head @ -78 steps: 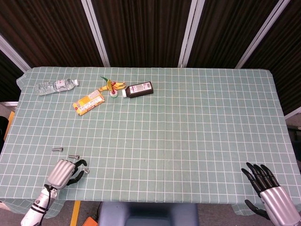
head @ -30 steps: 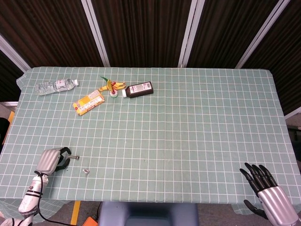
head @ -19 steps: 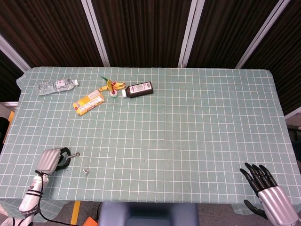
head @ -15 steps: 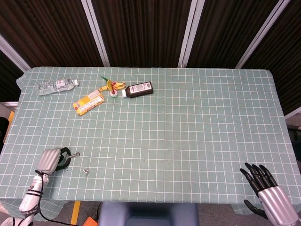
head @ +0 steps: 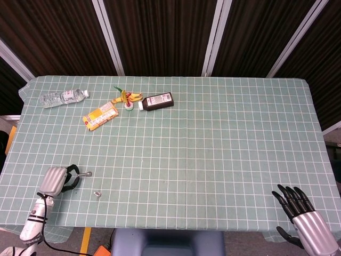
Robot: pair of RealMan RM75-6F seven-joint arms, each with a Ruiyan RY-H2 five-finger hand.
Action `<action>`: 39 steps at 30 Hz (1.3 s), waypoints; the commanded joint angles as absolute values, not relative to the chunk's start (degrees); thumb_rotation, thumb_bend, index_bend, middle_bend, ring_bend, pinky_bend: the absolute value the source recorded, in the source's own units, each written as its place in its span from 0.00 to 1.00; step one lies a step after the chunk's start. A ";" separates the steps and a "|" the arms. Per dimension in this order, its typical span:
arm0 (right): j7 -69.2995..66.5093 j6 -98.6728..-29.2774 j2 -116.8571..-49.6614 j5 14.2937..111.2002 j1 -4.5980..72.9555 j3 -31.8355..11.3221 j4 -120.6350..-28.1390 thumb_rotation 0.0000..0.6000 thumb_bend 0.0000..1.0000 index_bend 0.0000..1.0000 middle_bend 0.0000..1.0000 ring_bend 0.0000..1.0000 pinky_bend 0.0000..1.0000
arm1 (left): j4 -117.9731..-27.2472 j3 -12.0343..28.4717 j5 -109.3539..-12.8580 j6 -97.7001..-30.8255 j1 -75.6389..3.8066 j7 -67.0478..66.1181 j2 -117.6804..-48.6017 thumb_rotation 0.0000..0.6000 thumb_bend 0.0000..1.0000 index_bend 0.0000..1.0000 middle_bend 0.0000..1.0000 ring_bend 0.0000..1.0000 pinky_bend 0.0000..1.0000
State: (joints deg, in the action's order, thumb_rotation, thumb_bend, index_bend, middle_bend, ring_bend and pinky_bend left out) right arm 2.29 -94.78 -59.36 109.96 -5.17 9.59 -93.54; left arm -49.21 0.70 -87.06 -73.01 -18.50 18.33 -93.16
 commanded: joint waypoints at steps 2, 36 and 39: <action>2.32 -94.73 -59.33 110.05 -5.16 9.65 -93.51 1.00 0.31 0.00 0.00 0.00 0.00 | -51.42 1.06 -87.09 -73.42 -18.75 17.31 -92.18 1.00 0.42 0.53 1.00 1.00 1.00; 1.51 -95.53 -59.07 110.31 -5.28 9.60 -93.40 1.00 0.31 0.00 0.00 0.00 0.00 | -55.59 2.07 -85.21 -74.92 -17.76 14.99 -89.14 1.00 0.41 0.38 1.00 1.00 1.00; 1.87 -95.34 -59.21 110.64 -5.30 9.79 -93.35 1.00 0.31 0.00 0.00 0.00 0.00 | -53.62 2.29 -83.38 -73.41 -16.91 16.45 -89.28 1.00 0.41 0.38 1.00 1.00 1.00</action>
